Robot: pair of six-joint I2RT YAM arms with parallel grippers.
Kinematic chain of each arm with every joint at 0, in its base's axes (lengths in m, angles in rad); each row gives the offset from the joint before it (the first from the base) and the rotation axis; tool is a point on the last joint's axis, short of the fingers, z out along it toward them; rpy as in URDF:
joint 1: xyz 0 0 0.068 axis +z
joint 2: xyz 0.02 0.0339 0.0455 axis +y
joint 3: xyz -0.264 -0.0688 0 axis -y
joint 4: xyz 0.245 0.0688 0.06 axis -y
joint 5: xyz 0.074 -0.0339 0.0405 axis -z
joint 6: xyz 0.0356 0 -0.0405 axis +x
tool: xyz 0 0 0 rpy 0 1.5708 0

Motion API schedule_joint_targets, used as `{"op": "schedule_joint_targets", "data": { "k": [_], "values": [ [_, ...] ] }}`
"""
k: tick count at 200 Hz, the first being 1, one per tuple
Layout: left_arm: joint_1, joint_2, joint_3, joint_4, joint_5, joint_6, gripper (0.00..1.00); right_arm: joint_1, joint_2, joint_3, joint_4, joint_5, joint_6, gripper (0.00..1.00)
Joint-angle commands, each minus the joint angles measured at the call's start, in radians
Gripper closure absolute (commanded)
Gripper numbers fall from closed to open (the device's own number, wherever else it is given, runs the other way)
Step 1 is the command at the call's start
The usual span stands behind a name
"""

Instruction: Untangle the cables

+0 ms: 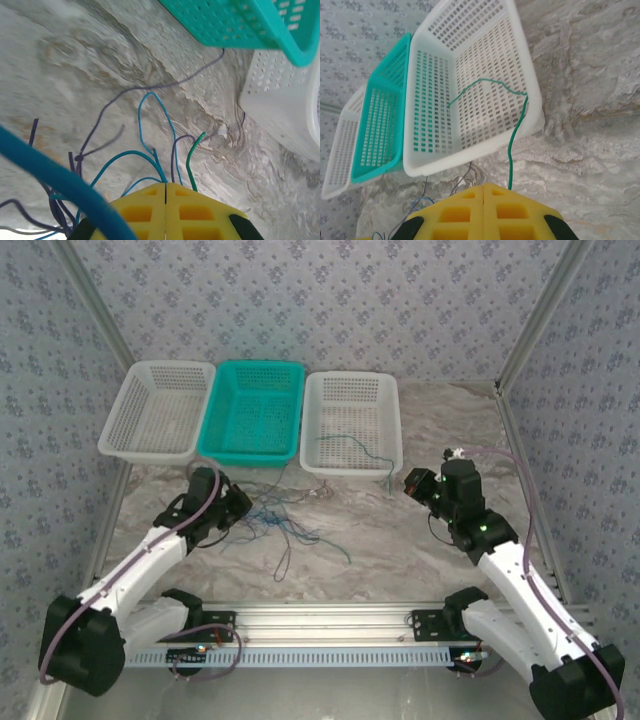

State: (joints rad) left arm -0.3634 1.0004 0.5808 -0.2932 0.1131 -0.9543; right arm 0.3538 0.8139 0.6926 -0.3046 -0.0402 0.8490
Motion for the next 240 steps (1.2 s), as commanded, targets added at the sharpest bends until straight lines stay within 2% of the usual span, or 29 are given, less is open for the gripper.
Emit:
{"op": "schedule_joint_targets", "data": {
  "k": [1,25,40,50,64,77,101,126,138,154,175,207,240],
  "values": [
    [0.035,-0.049,-0.018,-0.010,0.058,0.069,1.00,0.043,0.023,0.014,0.037,-0.110,-0.037,1.00],
    [0.024,-0.056,-0.052,0.192,0.221,0.109,1.00,0.221,0.158,0.121,0.042,-0.129,-0.116,1.00],
    [-0.002,-0.055,-0.052,0.281,0.291,0.167,1.00,0.342,0.299,0.200,0.057,-0.143,-0.154,0.80],
    [-0.030,-0.060,-0.032,0.290,0.302,0.236,1.00,0.405,0.395,0.262,0.062,-0.159,-0.199,0.71],
    [-0.068,-0.065,0.011,0.241,0.291,0.343,1.00,0.468,0.502,0.334,0.046,-0.139,-0.282,0.66],
    [-0.091,-0.072,0.052,0.189,0.277,0.432,1.00,0.470,0.578,0.378,0.034,-0.133,-0.286,0.64],
    [-0.113,-0.097,0.103,0.124,0.250,0.544,1.00,0.455,0.697,0.480,-0.033,-0.205,-0.229,0.59],
    [-0.118,-0.100,0.116,0.124,0.248,0.576,1.00,0.473,0.763,0.491,0.009,-0.238,-0.043,0.50],
    [-0.123,-0.096,0.117,0.127,0.252,0.589,1.00,0.485,0.788,0.525,0.015,-0.249,-0.014,0.49],
    [-0.134,-0.099,0.108,0.137,0.239,0.601,1.00,0.494,0.803,0.556,-0.037,-0.196,0.019,0.44],
    [-0.143,-0.107,0.101,0.151,0.211,0.603,1.00,0.495,0.793,0.540,-0.042,-0.148,0.167,0.27],
    [-0.146,-0.102,0.100,0.157,0.187,0.608,1.00,0.510,0.780,0.422,0.183,-0.201,0.390,0.23],
    [-0.146,-0.097,0.099,0.167,0.175,0.602,1.00,0.531,0.788,0.411,0.258,-0.220,0.457,0.25]
  ]
}}
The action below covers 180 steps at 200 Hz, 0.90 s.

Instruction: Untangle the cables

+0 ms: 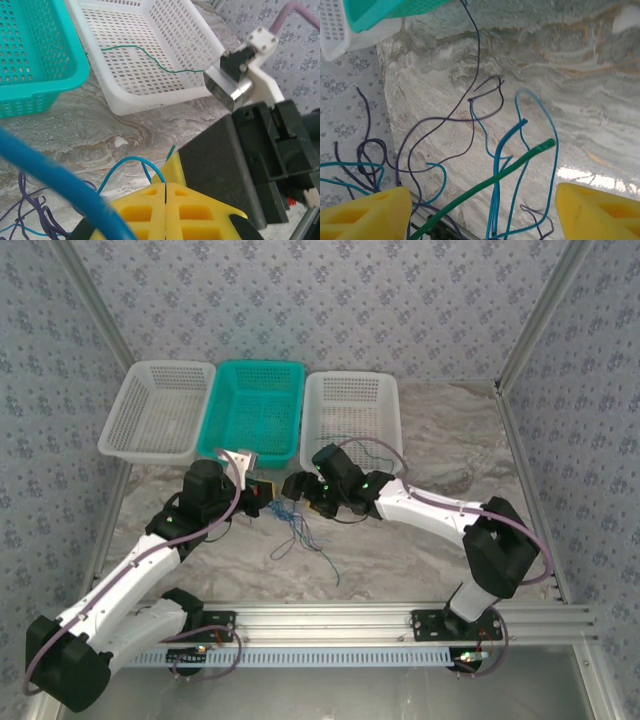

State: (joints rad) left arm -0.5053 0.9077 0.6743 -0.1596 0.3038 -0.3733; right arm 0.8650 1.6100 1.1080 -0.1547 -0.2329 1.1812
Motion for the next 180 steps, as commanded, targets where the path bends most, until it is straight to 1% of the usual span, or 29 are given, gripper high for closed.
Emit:
{"op": "schedule_joint_targets", "data": {
  "k": [1,12,34,39,68,85,100,116,127,135,152,166,173,180],
  "values": [
    [-0.004,-0.004,0.006,0.033,-0.016,0.021,1.00,0.020,-0.007,-0.005,0.111,-0.029,0.125,0.25],
    [-0.005,-0.001,0.009,0.035,-0.016,0.020,1.00,0.024,-0.006,-0.014,0.147,-0.031,0.151,0.31],
    [-0.006,0.006,0.012,0.037,-0.012,0.018,1.00,0.033,-0.003,-0.035,0.221,-0.017,0.214,0.48],
    [-0.005,0.007,0.011,0.039,-0.012,0.015,1.00,0.034,-0.001,-0.035,0.228,-0.015,0.220,0.50],
    [-0.008,0.009,-0.001,0.063,-0.016,-0.006,1.00,0.037,0.016,-0.021,0.236,-0.029,0.230,0.72],
    [-0.010,0.018,0.000,0.066,-0.019,-0.009,1.00,0.038,0.011,-0.023,0.248,-0.032,0.238,0.81],
    [-0.009,0.028,0.002,0.066,-0.028,-0.011,1.00,0.040,0.008,-0.024,0.253,-0.035,0.245,0.84],
    [-0.009,0.040,0.005,0.060,-0.057,-0.024,1.00,0.042,0.007,-0.030,0.268,-0.036,0.250,1.00],
    [-0.010,0.048,0.009,0.048,-0.088,-0.038,1.00,0.042,0.002,-0.041,0.291,-0.033,0.253,1.00],
    [-0.010,0.056,0.015,0.023,-0.133,-0.054,1.00,0.040,-0.006,-0.052,0.307,-0.028,0.259,1.00],
    [-0.009,0.071,0.037,-0.085,-0.275,-0.092,1.00,0.027,-0.035,-0.081,0.339,-0.011,0.266,1.00],
    [-0.005,0.074,0.041,-0.176,-0.396,-0.134,1.00,0.009,-0.077,-0.105,0.352,0.016,0.239,1.00],
    [0.004,0.076,0.035,-0.205,-0.425,-0.156,1.00,0.001,-0.094,-0.113,0.345,0.029,0.226,1.00],
    [0.024,0.076,0.027,-0.225,-0.428,-0.178,1.00,-0.011,-0.116,-0.123,0.337,0.039,0.213,1.00]
  ]
}}
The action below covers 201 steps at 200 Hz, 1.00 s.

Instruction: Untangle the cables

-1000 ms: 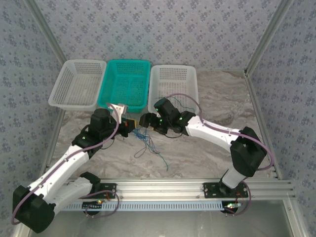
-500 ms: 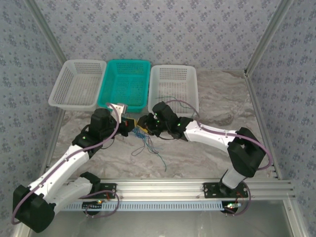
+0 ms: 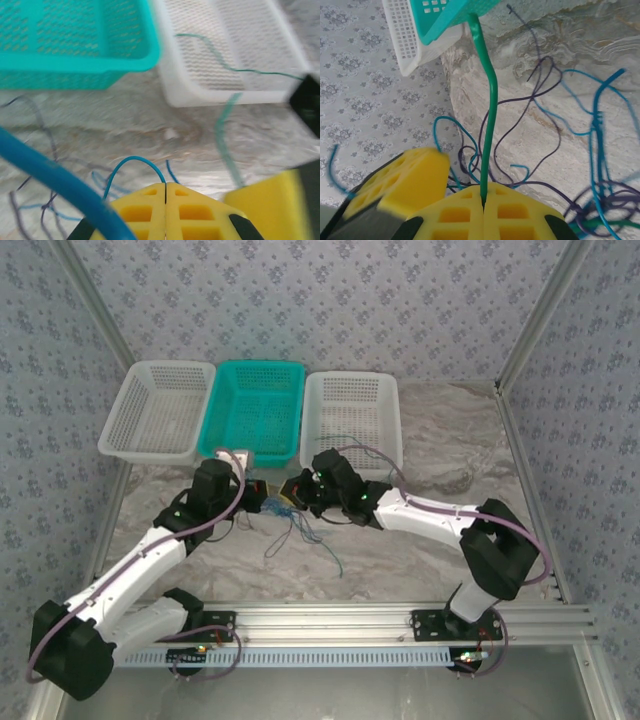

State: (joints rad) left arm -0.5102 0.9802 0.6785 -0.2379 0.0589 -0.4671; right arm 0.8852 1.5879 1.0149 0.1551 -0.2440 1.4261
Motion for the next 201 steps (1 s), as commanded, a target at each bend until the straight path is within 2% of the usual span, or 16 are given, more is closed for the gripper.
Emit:
{"op": "schedule_joint_targets", "data": {
  "k": [1,39,105,156,201],
  "values": [
    [0.032,0.004,0.021,-0.148,-0.182,-0.088,1.00,-0.033,-0.098,-0.032,0.028,0.049,-0.033,1.00],
    [0.148,-0.005,-0.046,-0.165,-0.093,-0.184,1.00,-0.104,-0.205,-0.094,0.001,0.076,-0.065,1.00],
    [0.192,-0.029,-0.046,-0.203,-0.115,-0.195,1.00,-0.200,-0.449,-0.184,-0.220,0.219,-0.134,1.00],
    [0.218,-0.031,-0.060,-0.218,-0.135,-0.189,1.00,-0.364,-0.649,-0.172,-0.323,0.189,-0.257,1.00],
    [0.250,-0.037,-0.072,-0.237,-0.139,-0.175,1.00,-0.482,-0.661,-0.033,-0.339,0.113,-0.362,1.00]
  ]
}}
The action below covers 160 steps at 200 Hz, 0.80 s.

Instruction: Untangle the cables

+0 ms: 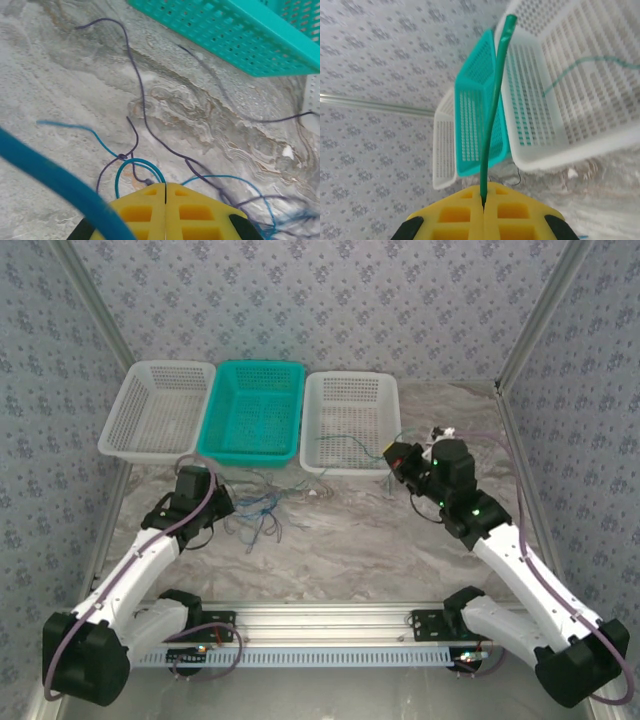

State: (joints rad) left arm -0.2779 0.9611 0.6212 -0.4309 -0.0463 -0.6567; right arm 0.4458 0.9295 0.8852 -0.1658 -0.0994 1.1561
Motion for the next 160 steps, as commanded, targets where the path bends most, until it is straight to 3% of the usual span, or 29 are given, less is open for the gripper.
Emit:
{"op": "schedule_joint_targets", "data": {
  "k": [1,44,81,131,160],
  "values": [
    [0.018,-0.018,-0.016,-0.044,-0.034,0.015,1.00,-0.046,-0.002,0.102,-0.015,-0.035,-0.093,1.00],
    [0.031,-0.031,-0.049,-0.042,-0.022,0.009,1.00,-0.178,0.117,0.376,0.016,-0.135,-0.155,1.00],
    [0.032,-0.048,-0.067,-0.014,0.036,0.016,1.00,-0.204,0.284,0.617,0.019,-0.172,-0.216,1.00],
    [0.032,-0.110,-0.073,0.013,0.115,0.045,1.00,-0.187,0.551,0.822,-0.013,-0.136,-0.363,1.00],
    [0.032,-0.142,-0.082,0.013,0.122,0.038,1.00,-0.108,0.709,0.829,-0.024,-0.174,-0.641,1.00]
  ]
}}
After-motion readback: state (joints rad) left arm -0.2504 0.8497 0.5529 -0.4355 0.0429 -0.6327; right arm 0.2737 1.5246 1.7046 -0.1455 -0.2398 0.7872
